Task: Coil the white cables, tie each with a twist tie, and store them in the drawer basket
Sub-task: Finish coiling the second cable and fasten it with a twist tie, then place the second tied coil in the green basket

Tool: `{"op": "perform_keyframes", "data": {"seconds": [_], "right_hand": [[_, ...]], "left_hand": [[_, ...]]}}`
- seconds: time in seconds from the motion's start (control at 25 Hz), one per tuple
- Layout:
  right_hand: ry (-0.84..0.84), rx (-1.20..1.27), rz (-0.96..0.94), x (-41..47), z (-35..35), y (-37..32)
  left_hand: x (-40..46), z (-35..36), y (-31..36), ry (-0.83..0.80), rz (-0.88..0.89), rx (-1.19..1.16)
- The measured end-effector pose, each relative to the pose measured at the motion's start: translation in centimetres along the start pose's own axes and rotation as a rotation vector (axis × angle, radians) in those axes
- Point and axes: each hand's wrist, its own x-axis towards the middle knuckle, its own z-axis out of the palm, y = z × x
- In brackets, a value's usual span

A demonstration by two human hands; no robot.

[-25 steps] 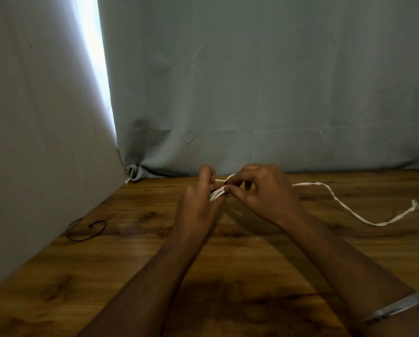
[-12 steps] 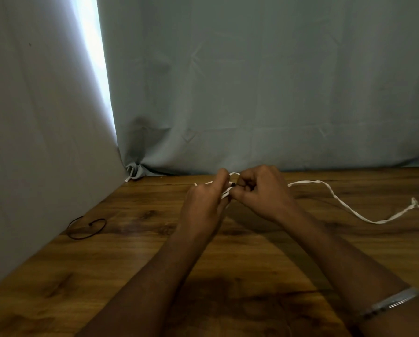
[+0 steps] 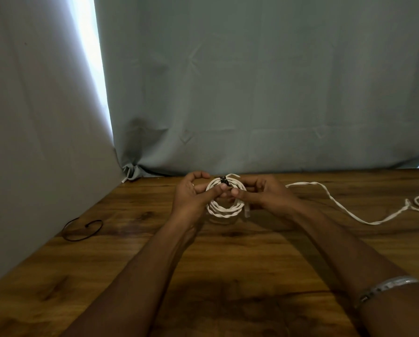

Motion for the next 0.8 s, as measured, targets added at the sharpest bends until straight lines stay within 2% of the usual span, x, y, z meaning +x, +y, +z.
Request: {"op": "perform_keyframes", "data": {"seconds": [0.08, 0.32, 0.44, 0.6, 0.72, 0.8], "right_hand": [[0.047, 0.085, 0.019, -0.2, 0.3, 0.0], [0.395, 0.156, -0.026, 0.5, 1.0, 0.6], [0.467, 0.111, -0.038, 0.7, 1.4, 1.4], [0.456, -0.008, -0.068, 0.1, 2.4, 1.6], [0.565, -0.067, -0.093, -2.5, 2.3, 0.3], [0.653, -0.069, -0.104, -5.7, 1.6, -1.4]], "left_hand": [[0.2, -0.2, -0.3, 0.027, -0.037, -0.02], [0.2, -0.4, -0.7, -0.006, -0.216, 0.005], [0.3, -0.1, -1.4, 0.072, -0.208, 0.047], [-0.4, -0.1, -1.4, 0.189, -0.184, 0.048], [-2.7, 1.6, 0.0, 0.103, -0.146, 0.136], [-4.7, 2.7, 1.3, 0.006, -0.005, 0.289]]}}
